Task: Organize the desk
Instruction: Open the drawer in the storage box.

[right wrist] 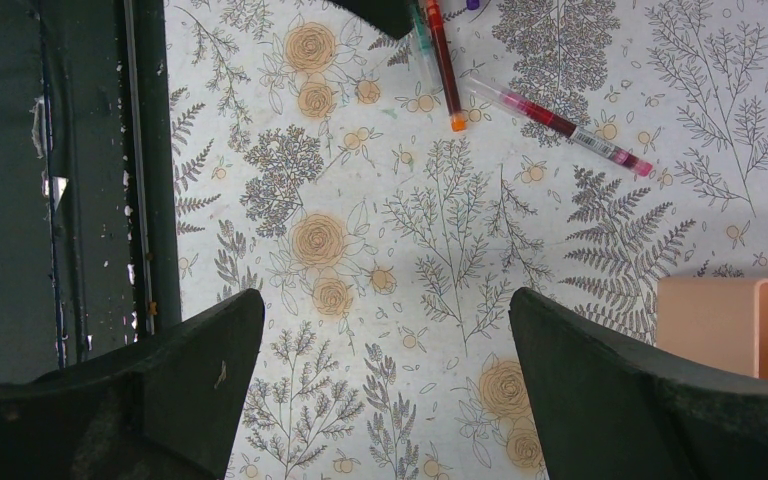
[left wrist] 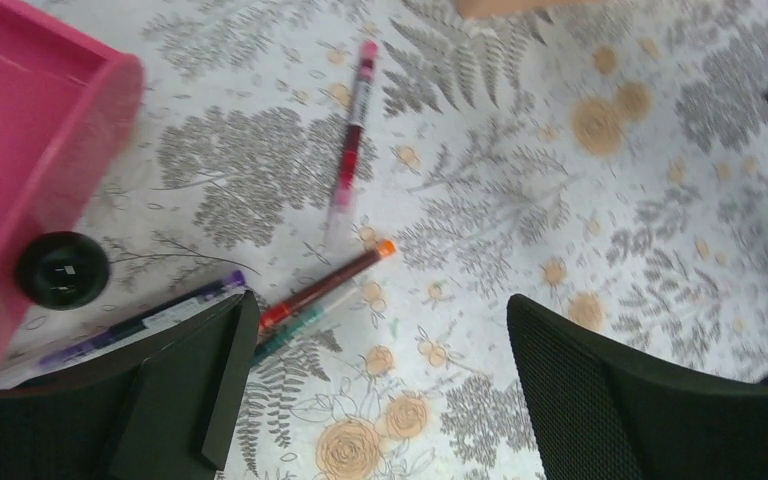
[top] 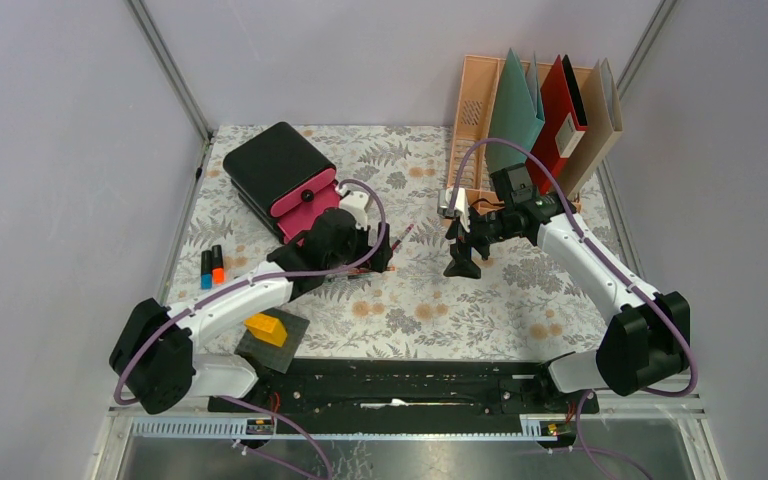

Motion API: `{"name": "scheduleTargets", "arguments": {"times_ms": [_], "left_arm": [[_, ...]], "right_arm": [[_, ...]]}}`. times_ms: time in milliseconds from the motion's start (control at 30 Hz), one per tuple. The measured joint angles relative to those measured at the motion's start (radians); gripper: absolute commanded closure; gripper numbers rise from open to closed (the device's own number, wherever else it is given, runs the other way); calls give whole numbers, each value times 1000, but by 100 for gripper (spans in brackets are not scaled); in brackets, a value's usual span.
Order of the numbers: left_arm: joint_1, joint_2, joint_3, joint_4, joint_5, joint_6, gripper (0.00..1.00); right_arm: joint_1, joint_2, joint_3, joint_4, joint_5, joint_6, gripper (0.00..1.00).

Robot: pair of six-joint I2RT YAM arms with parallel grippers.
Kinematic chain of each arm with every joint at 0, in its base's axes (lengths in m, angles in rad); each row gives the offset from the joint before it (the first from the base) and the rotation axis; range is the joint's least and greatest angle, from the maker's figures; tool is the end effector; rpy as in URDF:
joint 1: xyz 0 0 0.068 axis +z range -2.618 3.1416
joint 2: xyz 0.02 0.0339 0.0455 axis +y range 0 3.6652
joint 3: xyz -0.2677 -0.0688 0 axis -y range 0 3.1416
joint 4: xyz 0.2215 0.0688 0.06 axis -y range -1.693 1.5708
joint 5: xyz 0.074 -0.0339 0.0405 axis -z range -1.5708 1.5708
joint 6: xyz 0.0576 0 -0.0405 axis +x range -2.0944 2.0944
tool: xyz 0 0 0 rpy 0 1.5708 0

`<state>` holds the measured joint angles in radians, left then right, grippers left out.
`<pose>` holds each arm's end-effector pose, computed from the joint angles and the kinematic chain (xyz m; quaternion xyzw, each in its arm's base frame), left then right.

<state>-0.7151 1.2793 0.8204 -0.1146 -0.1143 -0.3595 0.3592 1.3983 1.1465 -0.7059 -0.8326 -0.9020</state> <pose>0.2146 -0.1776 0.2544 0.1282 0.8678 -0.2013 0.4359 0.2363 0.1342 0.2879 -0.6127 0.6323 0.2974 0.3692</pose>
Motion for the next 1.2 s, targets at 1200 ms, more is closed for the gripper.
{"name": "scheduleTargets", "arguments": {"times_ms": [1200], "left_arm": [[-48,339,131,-248,81,393,28]], "right_arm": [[0,32,-2,0,-24,0,0]]}}
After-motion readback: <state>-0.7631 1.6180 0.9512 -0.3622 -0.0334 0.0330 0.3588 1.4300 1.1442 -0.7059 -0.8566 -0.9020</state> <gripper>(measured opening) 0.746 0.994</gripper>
